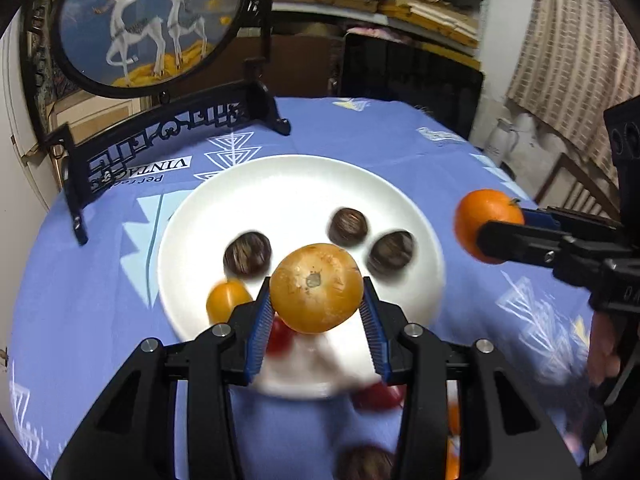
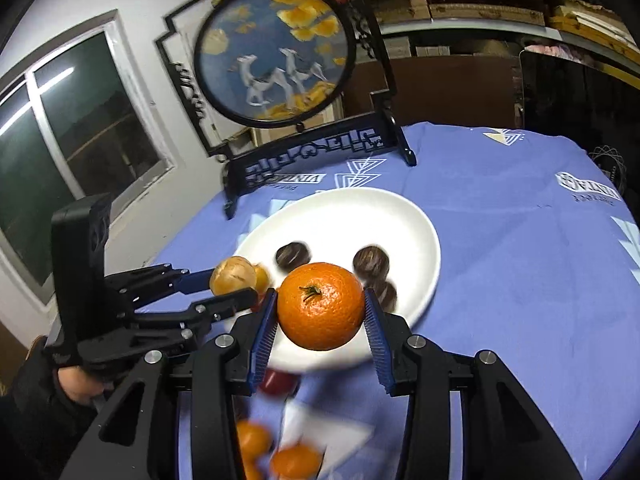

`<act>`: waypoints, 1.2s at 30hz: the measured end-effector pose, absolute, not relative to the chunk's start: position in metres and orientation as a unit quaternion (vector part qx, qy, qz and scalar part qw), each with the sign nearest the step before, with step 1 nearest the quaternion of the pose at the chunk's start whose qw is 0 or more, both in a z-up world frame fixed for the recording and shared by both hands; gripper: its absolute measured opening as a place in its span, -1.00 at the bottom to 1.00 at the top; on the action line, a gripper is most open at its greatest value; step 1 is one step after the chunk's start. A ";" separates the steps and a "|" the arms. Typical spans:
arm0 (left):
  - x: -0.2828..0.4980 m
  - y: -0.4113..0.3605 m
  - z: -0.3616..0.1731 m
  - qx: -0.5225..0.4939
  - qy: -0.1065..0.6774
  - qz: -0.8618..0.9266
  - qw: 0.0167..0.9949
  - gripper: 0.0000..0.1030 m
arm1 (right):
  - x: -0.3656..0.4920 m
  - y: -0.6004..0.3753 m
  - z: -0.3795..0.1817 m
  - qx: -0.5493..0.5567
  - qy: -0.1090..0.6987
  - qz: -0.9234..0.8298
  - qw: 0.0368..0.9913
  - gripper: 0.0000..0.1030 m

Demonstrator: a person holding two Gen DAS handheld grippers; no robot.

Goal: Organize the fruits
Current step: 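Carry both fruits onto the white plate and open both tools, then grasp a tangerine with the left tool while the right tool grasps a red tomato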

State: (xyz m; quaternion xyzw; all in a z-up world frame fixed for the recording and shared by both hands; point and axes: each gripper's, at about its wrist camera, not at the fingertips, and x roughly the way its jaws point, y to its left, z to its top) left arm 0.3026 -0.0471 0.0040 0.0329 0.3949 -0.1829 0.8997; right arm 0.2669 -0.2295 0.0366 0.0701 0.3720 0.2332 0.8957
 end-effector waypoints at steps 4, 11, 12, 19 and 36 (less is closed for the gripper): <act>0.337 -0.052 -0.014 0.036 0.417 -0.172 0.892 -0.20 | 0.311 -0.217 0.013 0.071 0.394 0.227 0.888 -0.17; 0.347 -0.046 -0.021 0.032 0.416 -0.153 0.896 0.29 | 0.338 -0.212 -0.007 0.079 0.405 0.218 0.884 -0.13; 0.343 -0.045 -0.018 0.031 0.410 -0.152 0.899 0.29 | 0.335 -0.215 -0.004 0.081 0.399 0.216 0.887 -0.13; 0.279 -0.036 0.004 0.047 0.383 -0.171 0.907 0.40 | 0.281 -0.232 0.015 0.060 0.380 0.213 0.898 -0.12; 0.113 -0.019 -0.038 0.058 0.417 -0.217 0.881 0.41 | 0.083 -0.219 -0.024 -0.043 0.393 0.275 0.876 -0.07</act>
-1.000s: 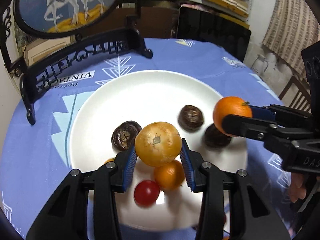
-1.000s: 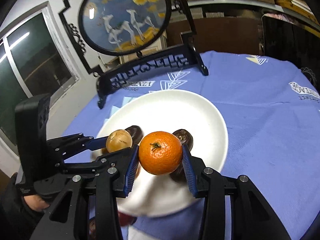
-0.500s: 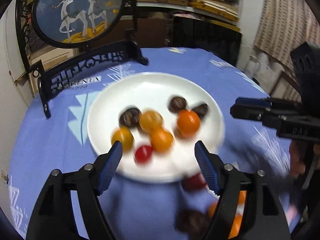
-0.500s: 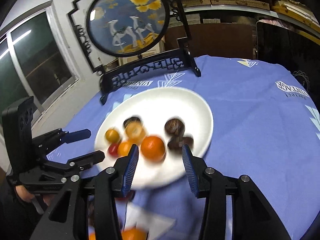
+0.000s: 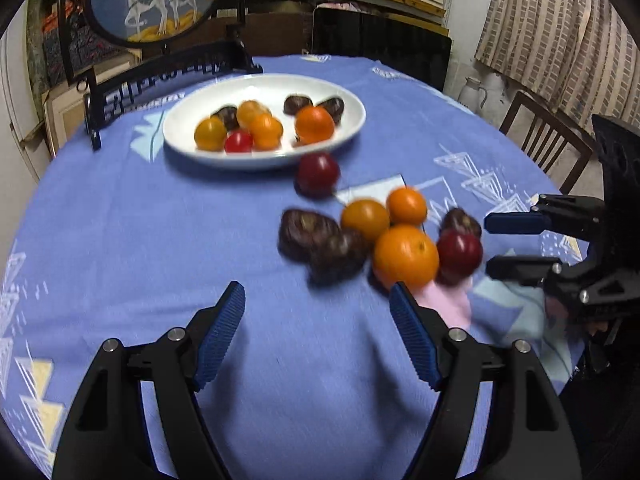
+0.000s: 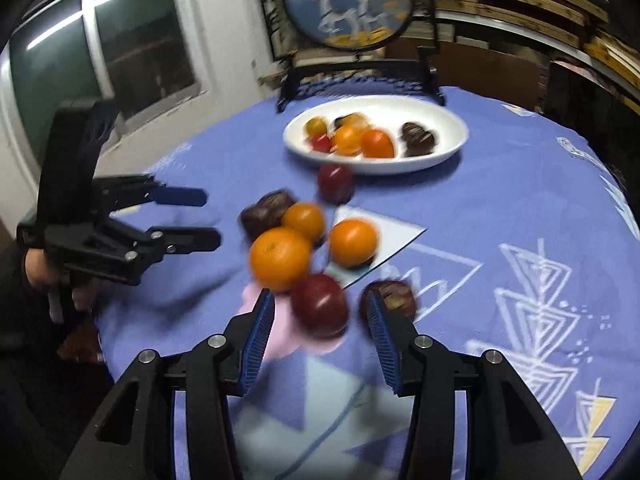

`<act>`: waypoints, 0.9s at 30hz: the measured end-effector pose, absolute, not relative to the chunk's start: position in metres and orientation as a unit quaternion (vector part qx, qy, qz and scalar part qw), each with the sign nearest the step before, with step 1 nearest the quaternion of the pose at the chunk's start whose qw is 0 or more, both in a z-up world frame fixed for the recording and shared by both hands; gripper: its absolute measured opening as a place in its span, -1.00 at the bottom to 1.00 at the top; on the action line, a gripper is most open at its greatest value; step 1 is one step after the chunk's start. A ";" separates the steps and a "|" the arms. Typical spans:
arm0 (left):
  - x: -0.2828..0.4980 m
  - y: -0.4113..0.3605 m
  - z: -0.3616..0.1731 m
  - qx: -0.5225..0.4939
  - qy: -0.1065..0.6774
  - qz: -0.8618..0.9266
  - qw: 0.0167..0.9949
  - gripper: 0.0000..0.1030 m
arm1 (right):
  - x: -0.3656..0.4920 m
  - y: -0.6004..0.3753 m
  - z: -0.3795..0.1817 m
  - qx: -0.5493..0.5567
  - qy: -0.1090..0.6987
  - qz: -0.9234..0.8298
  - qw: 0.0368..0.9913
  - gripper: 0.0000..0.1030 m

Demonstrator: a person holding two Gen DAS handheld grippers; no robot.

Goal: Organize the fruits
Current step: 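Grasp a tangerine with the left tool while the right tool grasps a red tomato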

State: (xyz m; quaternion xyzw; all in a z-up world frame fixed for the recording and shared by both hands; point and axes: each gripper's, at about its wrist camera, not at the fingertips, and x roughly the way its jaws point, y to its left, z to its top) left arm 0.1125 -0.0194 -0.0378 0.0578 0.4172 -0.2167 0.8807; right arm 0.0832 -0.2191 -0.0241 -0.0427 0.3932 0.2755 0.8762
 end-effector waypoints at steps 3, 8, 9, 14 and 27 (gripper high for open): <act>0.107 -0.020 -0.043 0.048 0.425 -0.218 0.877 0.41 | 0.084 -0.210 -0.026 -0.056 0.388 0.262 0.882 -0.07; 0.096 -0.026 -0.045 0.048 0.428 -0.225 0.874 0.41 | 0.093 -0.190 -0.035 -0.108 0.393 0.240 0.881 -0.09; 0.094 -0.028 -0.046 0.050 0.429 -0.225 0.873 0.41 | 0.095 -0.187 -0.037 -0.118 0.394 0.232 0.881 -0.19; 0.094 -0.044 -0.046 0.066 0.430 -0.218 0.873 0.41 | 0.092 -0.198 -0.034 -0.102 0.393 0.227 0.885 -0.27; 0.124 -0.106 -0.052 0.087 0.436 -0.181 0.877 0.27 | 0.064 -0.266 -0.007 0.025 0.359 0.219 0.907 -0.27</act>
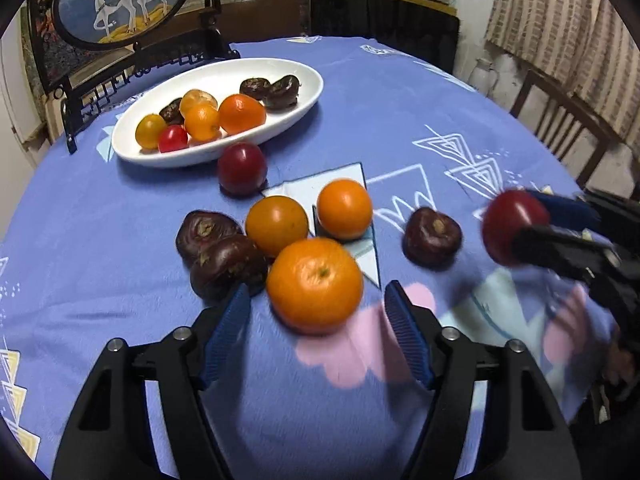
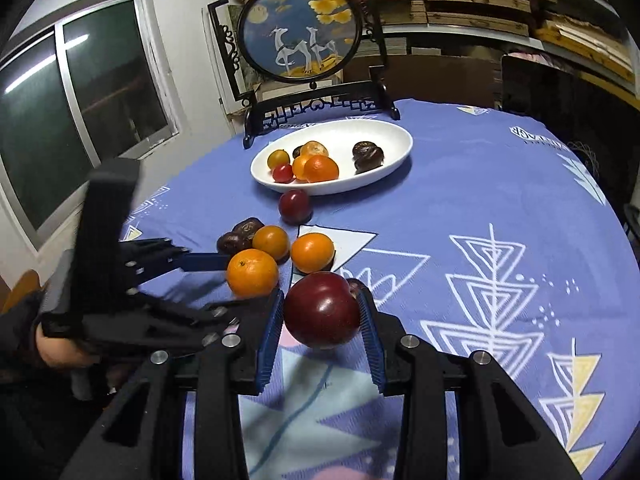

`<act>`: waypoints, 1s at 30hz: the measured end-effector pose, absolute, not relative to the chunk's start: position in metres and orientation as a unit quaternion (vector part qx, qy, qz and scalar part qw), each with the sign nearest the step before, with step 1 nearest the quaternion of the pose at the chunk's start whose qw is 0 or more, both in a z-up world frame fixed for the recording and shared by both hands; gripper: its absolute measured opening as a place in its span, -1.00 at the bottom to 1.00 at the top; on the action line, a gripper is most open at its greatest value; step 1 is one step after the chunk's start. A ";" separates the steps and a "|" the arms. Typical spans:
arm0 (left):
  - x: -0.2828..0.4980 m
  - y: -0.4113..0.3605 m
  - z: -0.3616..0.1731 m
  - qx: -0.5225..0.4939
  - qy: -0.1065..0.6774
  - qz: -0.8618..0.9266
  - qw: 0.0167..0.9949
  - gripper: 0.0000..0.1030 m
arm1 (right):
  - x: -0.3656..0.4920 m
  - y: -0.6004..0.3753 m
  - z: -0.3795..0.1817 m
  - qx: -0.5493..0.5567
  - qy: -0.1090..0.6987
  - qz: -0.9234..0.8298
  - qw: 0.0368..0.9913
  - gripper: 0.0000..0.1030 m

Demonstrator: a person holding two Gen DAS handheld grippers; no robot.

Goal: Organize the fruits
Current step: 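Grasp a tangerine with the left tool while the right tool grasps a red tomato, then carry the tangerine and red tomato onto the white plate and open both tools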

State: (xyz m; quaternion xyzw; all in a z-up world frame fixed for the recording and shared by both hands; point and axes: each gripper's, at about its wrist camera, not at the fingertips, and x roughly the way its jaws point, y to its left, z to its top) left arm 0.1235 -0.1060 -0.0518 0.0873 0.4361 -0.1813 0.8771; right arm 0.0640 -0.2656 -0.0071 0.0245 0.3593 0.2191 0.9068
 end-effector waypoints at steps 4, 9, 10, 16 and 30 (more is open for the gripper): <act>0.128 -0.110 -0.053 0.095 0.434 -0.169 0.880 -0.11 | 0.060 -0.272 -0.011 0.037 0.361 0.223 0.905 -0.26; 0.119 -0.100 -0.050 0.083 0.428 -0.180 0.882 -0.11 | 0.056 -0.276 -0.013 0.044 0.360 0.226 0.904 -0.26; 0.116 -0.096 -0.048 0.075 0.427 -0.187 0.882 -0.11 | 0.056 -0.277 -0.012 0.047 0.360 0.227 0.904 -0.26; 0.099 -0.073 -0.026 0.050 0.403 -0.194 0.893 -0.11 | 0.060 -0.276 -0.007 0.057 0.359 0.233 0.902 -0.27; 0.185 -0.027 0.031 0.022 0.370 -0.173 0.913 -0.11 | 0.154 -0.270 0.064 0.090 0.342 0.269 0.896 -0.26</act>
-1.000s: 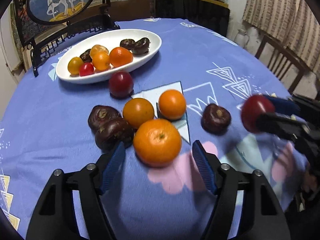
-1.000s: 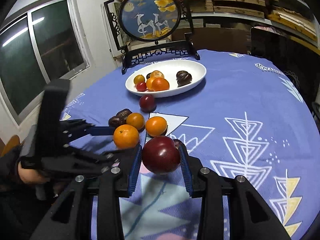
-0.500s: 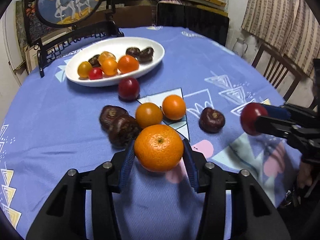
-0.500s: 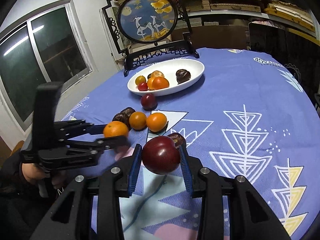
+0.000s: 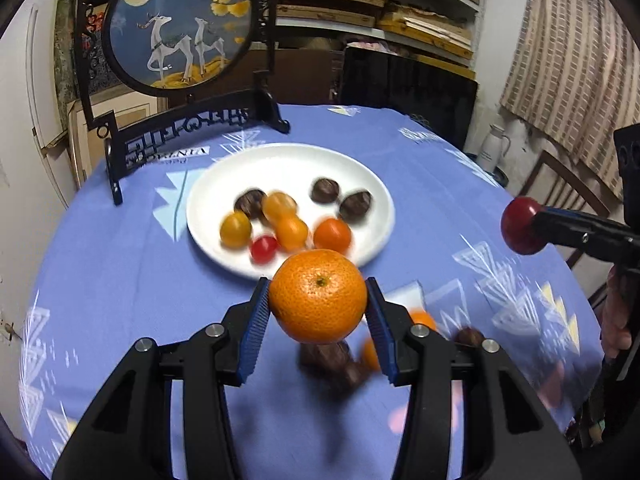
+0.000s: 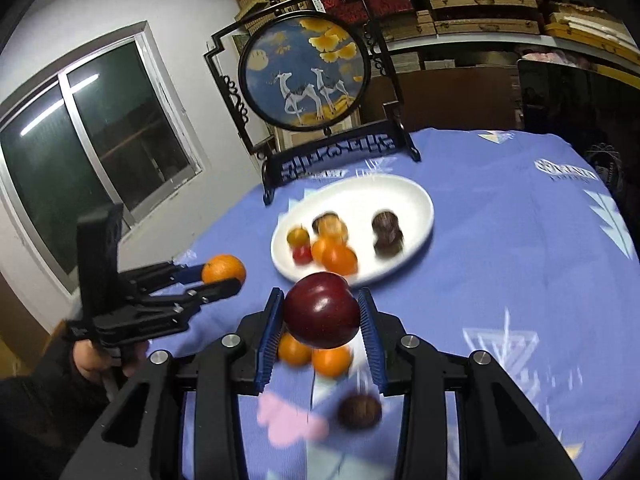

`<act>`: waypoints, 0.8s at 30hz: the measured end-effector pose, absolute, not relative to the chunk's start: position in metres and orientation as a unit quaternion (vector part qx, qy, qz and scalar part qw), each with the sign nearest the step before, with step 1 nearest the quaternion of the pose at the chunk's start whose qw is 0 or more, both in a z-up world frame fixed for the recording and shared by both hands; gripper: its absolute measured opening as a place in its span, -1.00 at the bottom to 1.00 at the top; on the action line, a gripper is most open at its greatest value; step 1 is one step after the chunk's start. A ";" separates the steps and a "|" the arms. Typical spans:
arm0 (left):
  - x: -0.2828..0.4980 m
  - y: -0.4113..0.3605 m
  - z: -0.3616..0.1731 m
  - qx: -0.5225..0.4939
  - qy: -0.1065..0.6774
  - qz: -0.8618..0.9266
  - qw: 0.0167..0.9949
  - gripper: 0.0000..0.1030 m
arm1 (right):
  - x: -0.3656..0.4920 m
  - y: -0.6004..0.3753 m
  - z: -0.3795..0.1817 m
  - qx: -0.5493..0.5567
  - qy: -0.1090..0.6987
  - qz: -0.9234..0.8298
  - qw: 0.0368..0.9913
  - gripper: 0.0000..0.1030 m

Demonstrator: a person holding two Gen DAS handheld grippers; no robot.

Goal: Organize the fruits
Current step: 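Carry the tangerine and red tomato onto the white plate and open both tools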

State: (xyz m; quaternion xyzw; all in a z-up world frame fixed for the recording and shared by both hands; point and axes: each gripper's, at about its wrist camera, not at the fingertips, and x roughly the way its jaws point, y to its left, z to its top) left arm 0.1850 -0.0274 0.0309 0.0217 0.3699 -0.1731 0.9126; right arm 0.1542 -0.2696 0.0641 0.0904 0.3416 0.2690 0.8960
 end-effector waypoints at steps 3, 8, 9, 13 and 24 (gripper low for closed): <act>0.225 -0.027 0.030 0.023 0.376 -0.166 0.911 -0.11 | 0.198 -0.260 0.067 0.105 0.345 0.273 0.892 -0.26; 0.288 -0.029 0.011 0.019 0.397 -0.150 0.905 -0.11 | 0.271 -0.239 0.045 0.118 0.369 0.263 0.883 -0.26; 0.295 -0.031 0.007 0.019 0.401 -0.147 0.904 -0.11 | 0.280 -0.235 0.040 0.118 0.375 0.260 0.882 -0.26; 0.330 -0.035 -0.012 0.019 0.422 -0.141 0.896 -0.11 | 0.317 -0.216 0.010 0.115 0.402 0.250 0.874 -0.26; 0.293 -0.022 0.005 0.016 0.383 -0.138 0.913 0.35 | 0.306 -0.221 0.007 0.114 0.382 0.231 0.888 -0.13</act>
